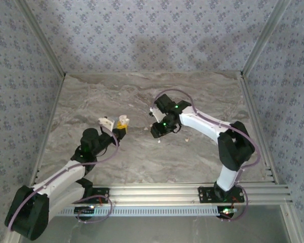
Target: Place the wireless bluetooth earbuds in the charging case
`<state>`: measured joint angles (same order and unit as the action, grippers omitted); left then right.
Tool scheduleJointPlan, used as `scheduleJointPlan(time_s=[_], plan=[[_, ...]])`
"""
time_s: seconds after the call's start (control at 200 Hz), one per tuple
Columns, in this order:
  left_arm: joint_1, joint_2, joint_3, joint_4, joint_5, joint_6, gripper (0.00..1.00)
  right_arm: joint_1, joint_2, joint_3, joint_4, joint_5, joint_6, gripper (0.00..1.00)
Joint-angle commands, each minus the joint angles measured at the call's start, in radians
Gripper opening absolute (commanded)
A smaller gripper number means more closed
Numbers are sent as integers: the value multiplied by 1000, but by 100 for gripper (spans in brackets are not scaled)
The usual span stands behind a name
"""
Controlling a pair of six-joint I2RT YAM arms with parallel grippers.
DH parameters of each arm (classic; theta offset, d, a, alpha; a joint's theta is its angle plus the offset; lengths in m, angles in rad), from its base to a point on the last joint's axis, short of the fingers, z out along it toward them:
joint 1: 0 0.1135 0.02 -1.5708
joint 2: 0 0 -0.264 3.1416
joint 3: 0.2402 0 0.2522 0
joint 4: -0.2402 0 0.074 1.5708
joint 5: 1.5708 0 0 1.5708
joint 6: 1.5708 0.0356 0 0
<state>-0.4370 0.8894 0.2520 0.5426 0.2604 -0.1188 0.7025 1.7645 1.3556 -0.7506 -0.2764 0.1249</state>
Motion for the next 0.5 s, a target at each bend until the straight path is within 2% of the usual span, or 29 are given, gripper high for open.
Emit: scheduleJointPlan(time_s=[0.0, 0.5], plan=[[16, -31, -11, -39, -11, -12, 12, 15, 79, 72, -53, -4, -41, 40], [52, -14, -2, -60, 5, 8, 12, 38, 303, 182, -99, 14, -67, 43]])
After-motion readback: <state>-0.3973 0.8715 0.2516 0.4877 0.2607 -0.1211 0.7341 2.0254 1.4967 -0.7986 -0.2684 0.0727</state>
